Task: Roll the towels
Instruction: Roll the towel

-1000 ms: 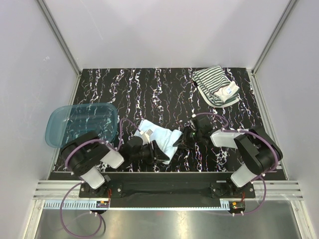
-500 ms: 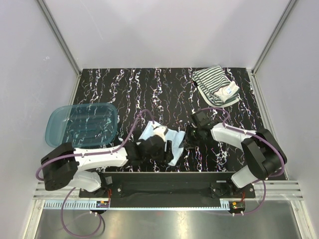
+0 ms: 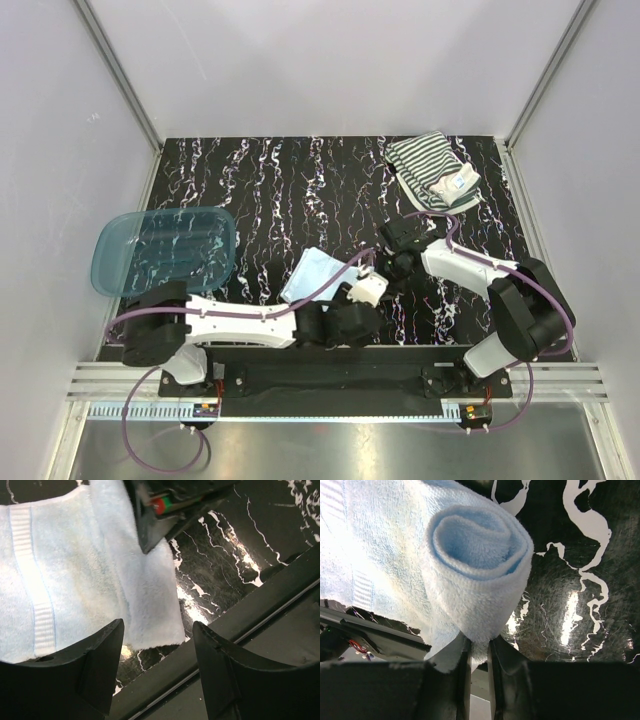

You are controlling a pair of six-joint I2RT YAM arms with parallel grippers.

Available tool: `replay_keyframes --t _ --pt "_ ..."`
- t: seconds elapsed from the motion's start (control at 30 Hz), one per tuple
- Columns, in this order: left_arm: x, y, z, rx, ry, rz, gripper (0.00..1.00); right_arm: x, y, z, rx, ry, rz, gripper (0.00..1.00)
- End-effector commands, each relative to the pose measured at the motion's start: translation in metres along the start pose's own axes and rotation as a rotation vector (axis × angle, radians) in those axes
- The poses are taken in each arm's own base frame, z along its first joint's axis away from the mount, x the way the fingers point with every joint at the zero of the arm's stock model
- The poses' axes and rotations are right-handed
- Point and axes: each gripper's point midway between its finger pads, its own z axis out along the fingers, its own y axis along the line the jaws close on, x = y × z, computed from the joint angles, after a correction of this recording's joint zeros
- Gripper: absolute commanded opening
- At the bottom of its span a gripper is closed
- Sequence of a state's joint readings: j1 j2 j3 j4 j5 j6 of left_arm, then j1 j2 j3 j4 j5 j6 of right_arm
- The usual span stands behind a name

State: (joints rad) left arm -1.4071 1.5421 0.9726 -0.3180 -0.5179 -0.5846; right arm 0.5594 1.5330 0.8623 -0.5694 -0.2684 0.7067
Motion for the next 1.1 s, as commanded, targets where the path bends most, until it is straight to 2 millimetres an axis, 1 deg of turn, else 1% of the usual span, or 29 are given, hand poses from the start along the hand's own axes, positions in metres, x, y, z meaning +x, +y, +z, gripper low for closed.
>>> replay_keyframes --t 0.0,0.03,0.07,0.1,0.17,0.27,0.37,0.43,0.47,0.53,0.57,0.6,0.67,0.7,0.8,0.83,0.9,0.93,0.97,1.07 --pt "-0.014 -0.016 0.009 0.0 -0.046 0.054 0.62 -0.005 0.007 -0.009 0.01 -0.024 -0.038 0.1" --pt "-0.012 -0.016 0.012 -0.013 -0.039 0.064 0.62 -0.004 0.006 -0.009 0.014 -0.019 -0.039 0.11" --pt "-0.005 -0.016 0.019 -0.031 -0.02 0.08 0.62 -0.004 0.006 -0.009 0.013 -0.018 -0.039 0.1" --pt "-0.004 -0.017 0.022 -0.037 -0.017 0.083 0.61 -0.003 0.006 -0.01 0.013 -0.016 -0.039 0.1" --pt "0.007 -0.017 0.031 -0.055 0.01 0.096 0.58 -0.003 0.008 -0.012 0.007 -0.018 -0.04 0.1" --pt "0.018 -0.013 0.038 -0.081 0.032 0.089 0.52 -0.001 0.008 -0.015 0.007 -0.016 -0.043 0.1" --pt "0.027 -0.008 0.039 -0.099 0.045 0.074 0.47 -0.001 0.008 -0.018 0.01 -0.019 -0.046 0.1" --pt "0.03 -0.006 0.039 -0.104 0.046 0.063 0.46 -0.001 0.009 -0.019 0.009 -0.016 -0.046 0.1" --pt "0.036 -0.003 0.039 -0.108 0.055 0.066 0.45 -0.001 0.01 -0.02 0.004 -0.015 -0.046 0.11" --pt "0.041 -0.001 0.04 -0.11 0.065 0.06 0.42 -0.002 0.011 -0.021 0.0 -0.014 -0.047 0.11" --pt "0.042 -0.001 0.04 -0.108 0.068 0.059 0.39 -0.002 0.012 -0.021 -0.001 -0.013 -0.047 0.11" --pt "0.044 -0.001 0.04 -0.108 0.073 0.06 0.3 -0.002 0.013 -0.021 -0.002 -0.012 -0.048 0.11" --pt "0.042 -0.001 0.04 -0.105 0.066 0.056 0.2 -0.002 0.013 -0.021 -0.002 -0.008 -0.049 0.11" --pt "0.042 -0.001 0.04 -0.107 0.065 0.057 0.12 -0.002 0.014 -0.021 -0.006 -0.008 -0.051 0.11" --pt "0.043 -0.002 0.04 -0.1 0.068 0.058 0.04 -0.003 0.016 -0.022 -0.014 -0.007 -0.056 0.13" --pt "0.044 -0.003 0.04 -0.094 0.07 0.057 0.01 -0.003 0.017 -0.023 -0.015 -0.009 -0.056 0.16" --pt "0.042 -0.004 0.038 -0.081 0.066 0.051 0.0 -0.005 0.017 -0.027 -0.011 -0.017 -0.066 0.26" --pt "0.043 -0.006 0.038 -0.063 0.064 0.046 0.0 -0.006 0.017 -0.029 -0.006 -0.024 -0.07 0.33" --pt "0.041 -0.006 0.036 -0.052 0.06 0.04 0.0 -0.01 0.015 -0.031 0.013 -0.044 -0.076 0.45" --pt "0.041 -0.009 0.033 -0.023 0.059 0.024 0.0 -0.019 0.013 -0.041 0.043 -0.093 -0.084 0.58"
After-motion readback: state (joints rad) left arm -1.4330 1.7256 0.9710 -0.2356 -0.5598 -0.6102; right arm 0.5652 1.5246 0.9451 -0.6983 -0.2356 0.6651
